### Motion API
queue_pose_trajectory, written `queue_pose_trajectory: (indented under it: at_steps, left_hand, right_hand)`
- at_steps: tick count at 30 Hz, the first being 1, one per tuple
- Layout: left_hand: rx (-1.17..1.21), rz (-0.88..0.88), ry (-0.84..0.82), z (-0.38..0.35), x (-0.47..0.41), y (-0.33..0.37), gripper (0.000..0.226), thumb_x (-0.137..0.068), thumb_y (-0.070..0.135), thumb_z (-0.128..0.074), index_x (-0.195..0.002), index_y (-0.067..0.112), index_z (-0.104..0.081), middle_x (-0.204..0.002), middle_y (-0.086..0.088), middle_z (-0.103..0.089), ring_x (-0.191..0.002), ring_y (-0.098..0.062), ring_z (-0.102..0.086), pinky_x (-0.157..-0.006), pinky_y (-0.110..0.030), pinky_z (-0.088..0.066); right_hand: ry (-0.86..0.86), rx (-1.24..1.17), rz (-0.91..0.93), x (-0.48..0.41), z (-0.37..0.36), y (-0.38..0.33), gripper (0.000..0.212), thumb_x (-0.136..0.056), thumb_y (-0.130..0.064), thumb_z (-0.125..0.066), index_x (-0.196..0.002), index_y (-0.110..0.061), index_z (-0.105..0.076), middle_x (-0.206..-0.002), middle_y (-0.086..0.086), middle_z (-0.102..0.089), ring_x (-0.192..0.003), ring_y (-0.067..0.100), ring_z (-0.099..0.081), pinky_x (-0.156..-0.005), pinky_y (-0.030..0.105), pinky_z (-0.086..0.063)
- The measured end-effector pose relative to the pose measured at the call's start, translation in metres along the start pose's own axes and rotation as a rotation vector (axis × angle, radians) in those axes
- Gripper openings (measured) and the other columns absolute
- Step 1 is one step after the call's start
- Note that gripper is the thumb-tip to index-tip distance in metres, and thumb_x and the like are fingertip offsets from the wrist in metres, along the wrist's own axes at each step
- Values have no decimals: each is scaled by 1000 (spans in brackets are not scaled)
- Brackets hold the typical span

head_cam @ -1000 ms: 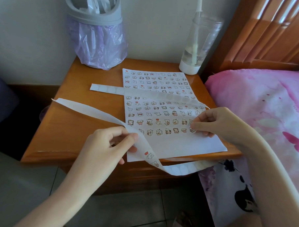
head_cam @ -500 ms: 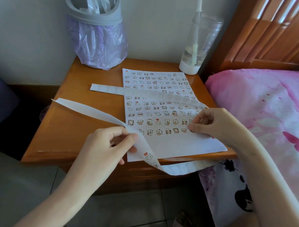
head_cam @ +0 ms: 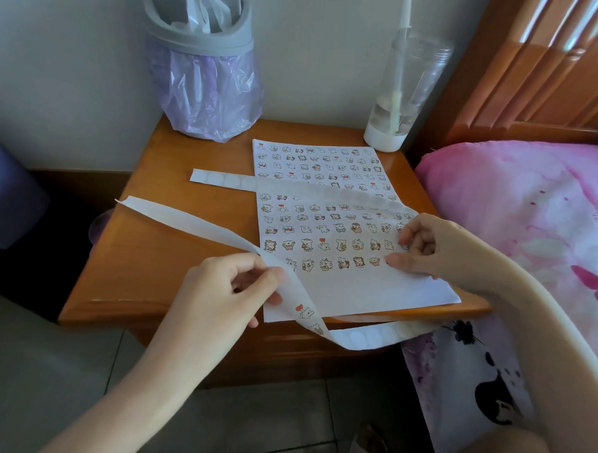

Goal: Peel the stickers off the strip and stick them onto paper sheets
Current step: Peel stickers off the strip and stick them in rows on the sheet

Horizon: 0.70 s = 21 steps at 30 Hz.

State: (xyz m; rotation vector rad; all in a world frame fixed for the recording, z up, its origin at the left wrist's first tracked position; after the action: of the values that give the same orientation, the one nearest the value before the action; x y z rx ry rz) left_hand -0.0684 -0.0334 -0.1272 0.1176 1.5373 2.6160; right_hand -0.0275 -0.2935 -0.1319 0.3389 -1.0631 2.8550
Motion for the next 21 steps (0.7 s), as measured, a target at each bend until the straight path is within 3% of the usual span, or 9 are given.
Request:
queue_pose_trajectory:
  at_steps: [7, 12, 17, 21]
  left_hand:
    - [15, -5, 3, 0, 0, 2, 16, -88, 33, -55, -86, 24, -68, -80, 16, -69, -54, 0, -61, -49, -3, -42]
    - [133, 30, -1, 1, -1, -1, 17, -88, 29, -55, -90, 21, -70, -77, 9, -72, -53, -2, -61, -50, -2, -43]
    - [232, 31, -18, -2, -2, -1, 15, -88, 27, -55, -91, 20, -69, -73, 6, -72, -64, -3, -67, -48, -11, -49]
    - [253, 25, -30, -4, -3, -1, 15, -87, 28, -54, -85, 19, -67, -70, 7, -72, -68, -6, -69, -51, -14, -53]
  right_hand:
    - [117, -73, 57, 4, 4, 5, 11, -85, -16, -67, -90, -16, -56, -69, 0, -56, -64, 14, -49, -57, 25, -40]
    - [417, -114, 256, 41, 15, -36, 2, -89, -25, -60, -88, -24, -60, -69, -3, -61, -57, 5, -50, -54, 13, -39]
    - [126, -201, 376, 66, -45, -85, 8, -83, -33, -65, -91, -33, -66, -82, -11, -67, -76, 10, -59, -67, 22, -47]
    - [64, -256, 416, 71, -54, -98, 13, -83, -24, -69, -94, -31, -68, -81, -14, -67, -78, 4, -60, -67, 13, -46]
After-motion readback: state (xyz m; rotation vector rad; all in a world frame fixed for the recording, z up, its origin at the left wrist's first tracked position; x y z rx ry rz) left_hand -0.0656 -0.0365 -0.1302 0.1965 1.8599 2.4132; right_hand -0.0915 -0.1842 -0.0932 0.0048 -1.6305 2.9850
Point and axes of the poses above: each hand's wrist, its own x-axis away from the middle knuckle, its own z-axis out of the back of the hand, y = z × x, the point moved 10 cm from there along -x, towards the middle knuckle
